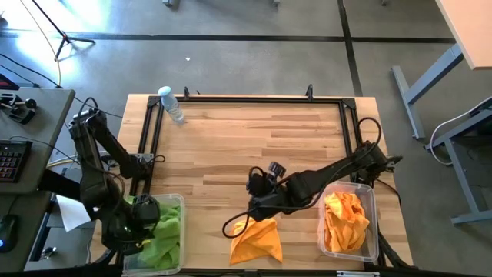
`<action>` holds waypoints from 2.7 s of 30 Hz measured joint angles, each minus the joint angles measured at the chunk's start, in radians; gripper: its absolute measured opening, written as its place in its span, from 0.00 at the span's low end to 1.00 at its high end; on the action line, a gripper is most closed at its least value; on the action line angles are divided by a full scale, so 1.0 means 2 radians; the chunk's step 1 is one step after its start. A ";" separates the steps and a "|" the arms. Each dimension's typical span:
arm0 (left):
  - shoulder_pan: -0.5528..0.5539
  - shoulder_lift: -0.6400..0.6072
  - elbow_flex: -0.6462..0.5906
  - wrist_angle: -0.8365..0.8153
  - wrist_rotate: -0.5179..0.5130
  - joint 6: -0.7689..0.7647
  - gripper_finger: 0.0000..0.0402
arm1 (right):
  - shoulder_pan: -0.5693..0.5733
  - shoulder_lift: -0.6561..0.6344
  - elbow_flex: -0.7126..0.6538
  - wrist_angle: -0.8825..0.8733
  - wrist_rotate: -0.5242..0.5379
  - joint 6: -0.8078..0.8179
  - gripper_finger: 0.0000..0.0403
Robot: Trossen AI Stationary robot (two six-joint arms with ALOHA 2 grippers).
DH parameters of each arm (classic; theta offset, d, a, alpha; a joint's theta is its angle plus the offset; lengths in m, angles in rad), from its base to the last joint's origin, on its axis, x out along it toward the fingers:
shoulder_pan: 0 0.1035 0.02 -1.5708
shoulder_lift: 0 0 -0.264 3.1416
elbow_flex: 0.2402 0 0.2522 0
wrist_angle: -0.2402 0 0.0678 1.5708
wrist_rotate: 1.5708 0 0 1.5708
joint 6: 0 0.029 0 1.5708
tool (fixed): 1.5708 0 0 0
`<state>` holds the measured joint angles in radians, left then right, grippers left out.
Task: Sort microfiber towel by color & place in baskets
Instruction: Put the green towel into the left transparent bin
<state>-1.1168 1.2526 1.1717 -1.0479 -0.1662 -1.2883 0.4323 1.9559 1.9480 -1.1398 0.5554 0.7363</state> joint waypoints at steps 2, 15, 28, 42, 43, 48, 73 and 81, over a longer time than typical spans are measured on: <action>0.000 -0.004 0.000 -0.002 -0.003 -0.005 0.30 | 0.000 0.007 0.000 0.000 -0.015 0.011 0.38; 0.002 0.021 0.000 0.000 -0.032 0.005 0.30 | 0.001 0.015 0.000 0.003 -0.030 0.025 0.38; 0.002 0.022 -0.034 0.004 -0.040 -0.008 0.30 | 0.001 0.015 0.000 0.003 -0.029 0.011 0.38; 0.009 0.026 -0.099 0.024 0.064 -0.065 0.57 | 0.010 0.015 0.000 -0.001 -0.030 -0.022 0.38; 0.012 0.024 -0.092 0.025 0.080 -0.066 0.58 | 0.010 0.014 0.000 -0.003 -0.030 -0.023 0.38; 0.013 0.015 -0.030 0.018 0.062 -0.061 0.58 | 0.010 0.014 0.000 -0.008 -0.030 -0.032 0.38; 0.013 0.167 0.073 -0.067 0.026 -0.018 0.58 | 0.010 0.014 0.000 -0.015 -0.025 -0.033 0.38; 0.007 0.235 0.027 -0.024 0.037 -0.013 0.58 | 0.010 0.014 0.000 -0.015 -0.025 -0.032 0.38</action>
<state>-1.1027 1.7226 1.2255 -1.0965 -0.0915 -1.3143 0.4522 1.9844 1.9484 -1.1702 0.5045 0.6720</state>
